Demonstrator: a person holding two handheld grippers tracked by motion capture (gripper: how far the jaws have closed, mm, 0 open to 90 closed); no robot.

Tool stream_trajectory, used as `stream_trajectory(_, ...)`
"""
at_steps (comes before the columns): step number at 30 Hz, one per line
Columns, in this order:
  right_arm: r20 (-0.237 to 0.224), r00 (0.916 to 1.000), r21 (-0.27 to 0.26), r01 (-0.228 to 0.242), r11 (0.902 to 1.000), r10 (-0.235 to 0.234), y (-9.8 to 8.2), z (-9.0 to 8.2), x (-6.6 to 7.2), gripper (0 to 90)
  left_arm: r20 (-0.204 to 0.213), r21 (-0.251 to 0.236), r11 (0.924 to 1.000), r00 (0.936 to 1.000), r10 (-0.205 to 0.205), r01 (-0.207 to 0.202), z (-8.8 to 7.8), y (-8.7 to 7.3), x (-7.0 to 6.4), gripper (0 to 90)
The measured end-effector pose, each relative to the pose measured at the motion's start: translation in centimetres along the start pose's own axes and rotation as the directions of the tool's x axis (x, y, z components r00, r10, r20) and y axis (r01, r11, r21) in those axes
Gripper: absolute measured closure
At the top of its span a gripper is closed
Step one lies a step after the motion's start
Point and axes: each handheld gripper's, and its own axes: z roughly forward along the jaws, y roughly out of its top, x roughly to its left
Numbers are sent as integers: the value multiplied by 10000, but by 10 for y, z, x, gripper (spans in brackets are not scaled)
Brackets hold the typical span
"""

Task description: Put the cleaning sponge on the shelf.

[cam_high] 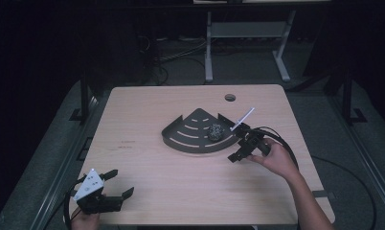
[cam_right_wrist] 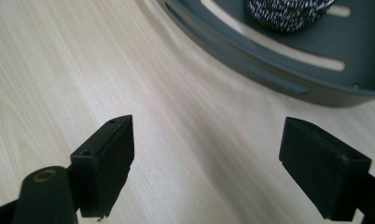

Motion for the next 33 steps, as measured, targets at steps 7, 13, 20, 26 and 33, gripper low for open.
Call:
stream_trajectory(7,-38,9999,-200,161,9997,-162,-7,0,6,176,-1,21,10000,10000,-10,10,0,0,0,133)
stream_trajectory(13,-42,9996,-177,269,9995,-270,-11,0,12,176,-5,31,10000,10000,-9,9,0,0,0,133)
stream_trajectory(20,-29,9993,-134,380,9992,-380,-17,3,18,176,-22,41,10000,10000,-32,32,0,0,0,133)
stream_trajectory(26,15,9991,-132,419,9990,-418,-25,5,21,176,-12,66,10000,10000,2,-2,0,0,0,133)
stream_trajectory(33,-27,9996,-118,272,9996,-272,-36,7,22,176,2,100,9999,10000,25,-25,1,0,-1,133)
